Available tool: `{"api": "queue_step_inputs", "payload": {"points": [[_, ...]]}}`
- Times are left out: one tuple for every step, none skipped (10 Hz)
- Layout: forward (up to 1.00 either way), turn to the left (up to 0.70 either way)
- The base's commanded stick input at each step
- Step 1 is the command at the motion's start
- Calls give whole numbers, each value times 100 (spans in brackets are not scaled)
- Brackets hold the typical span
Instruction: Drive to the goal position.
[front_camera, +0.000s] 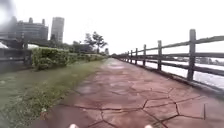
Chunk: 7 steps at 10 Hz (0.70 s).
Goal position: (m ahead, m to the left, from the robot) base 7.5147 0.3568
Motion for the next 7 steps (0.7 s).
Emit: {"api": "queue_step_inputs", "payload": {"points": [[85,1],[85,1],[85,1],[85,1],[85,1],[85,1],[85,1]]}}
